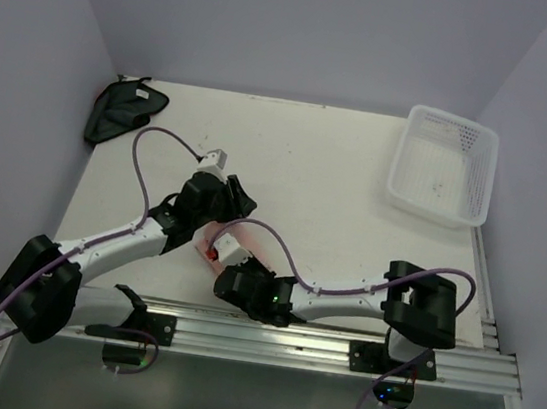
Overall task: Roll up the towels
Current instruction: Roll the towel
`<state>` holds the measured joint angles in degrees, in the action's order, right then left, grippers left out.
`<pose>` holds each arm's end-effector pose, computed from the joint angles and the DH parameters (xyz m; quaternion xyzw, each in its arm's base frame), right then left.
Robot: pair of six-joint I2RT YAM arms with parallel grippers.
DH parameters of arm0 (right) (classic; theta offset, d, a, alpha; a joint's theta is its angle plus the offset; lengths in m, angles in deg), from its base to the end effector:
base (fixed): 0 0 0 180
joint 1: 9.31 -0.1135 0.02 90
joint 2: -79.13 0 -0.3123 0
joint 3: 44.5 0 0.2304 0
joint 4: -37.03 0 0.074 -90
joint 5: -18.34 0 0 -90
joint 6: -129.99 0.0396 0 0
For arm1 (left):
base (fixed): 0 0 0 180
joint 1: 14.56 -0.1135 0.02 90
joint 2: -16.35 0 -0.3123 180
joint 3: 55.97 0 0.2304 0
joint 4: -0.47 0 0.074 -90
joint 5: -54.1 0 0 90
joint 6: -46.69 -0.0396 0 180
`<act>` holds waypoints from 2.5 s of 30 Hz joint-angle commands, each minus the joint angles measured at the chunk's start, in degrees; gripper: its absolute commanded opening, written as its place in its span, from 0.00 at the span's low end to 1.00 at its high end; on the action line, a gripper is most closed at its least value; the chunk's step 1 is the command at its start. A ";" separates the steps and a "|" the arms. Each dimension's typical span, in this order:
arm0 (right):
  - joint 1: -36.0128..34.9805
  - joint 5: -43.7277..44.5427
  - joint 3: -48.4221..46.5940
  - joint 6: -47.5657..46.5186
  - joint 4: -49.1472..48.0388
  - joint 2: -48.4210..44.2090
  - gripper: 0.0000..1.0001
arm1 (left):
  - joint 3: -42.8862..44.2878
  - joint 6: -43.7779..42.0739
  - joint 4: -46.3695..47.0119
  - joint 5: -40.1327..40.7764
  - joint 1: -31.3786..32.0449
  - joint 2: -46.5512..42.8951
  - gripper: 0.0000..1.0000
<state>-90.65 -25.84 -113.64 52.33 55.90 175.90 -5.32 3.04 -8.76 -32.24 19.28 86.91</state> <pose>0.0779 0.3228 0.2431 -0.3657 0.7868 0.0017 0.4972 0.1940 -0.1270 0.2743 -0.1100 0.8549 -0.3050 0.4050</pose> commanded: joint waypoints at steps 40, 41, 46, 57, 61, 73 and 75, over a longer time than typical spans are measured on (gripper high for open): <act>-8.22 24.76 -13.90 -0.73 20.93 17.05 0.00 | -2.32 0.85 -0.51 -1.99 -0.36 -5.96 0.52; -8.31 23.97 -13.64 -0.82 20.58 16.70 0.00 | -2.59 1.02 -0.33 -2.34 -0.27 -6.31 0.52; -9.01 20.45 -13.55 -1.61 19.08 16.26 0.00 | -4.34 2.34 0.64 -3.40 -0.18 -7.55 0.52; -8.92 14.83 -14.25 -2.85 17.24 16.34 0.00 | -6.10 3.31 -1.92 -4.80 -0.10 -13.61 0.52; -9.01 12.81 -14.34 -2.76 16.89 16.17 0.00 | -8.47 4.19 -0.86 -6.21 -0.01 -14.40 0.52; -8.92 9.20 -14.86 -2.76 16.18 15.20 0.00 | -12.08 5.68 2.84 -6.92 2.54 -12.73 0.52; -9.01 8.76 -14.86 -2.58 16.01 14.85 0.00 | -13.04 5.51 2.13 -6.13 2.63 -13.00 0.52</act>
<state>-99.26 -7.85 -127.21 47.83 75.28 191.85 -16.62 7.39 -7.40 -38.14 21.03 73.91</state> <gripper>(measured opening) 0.095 0.517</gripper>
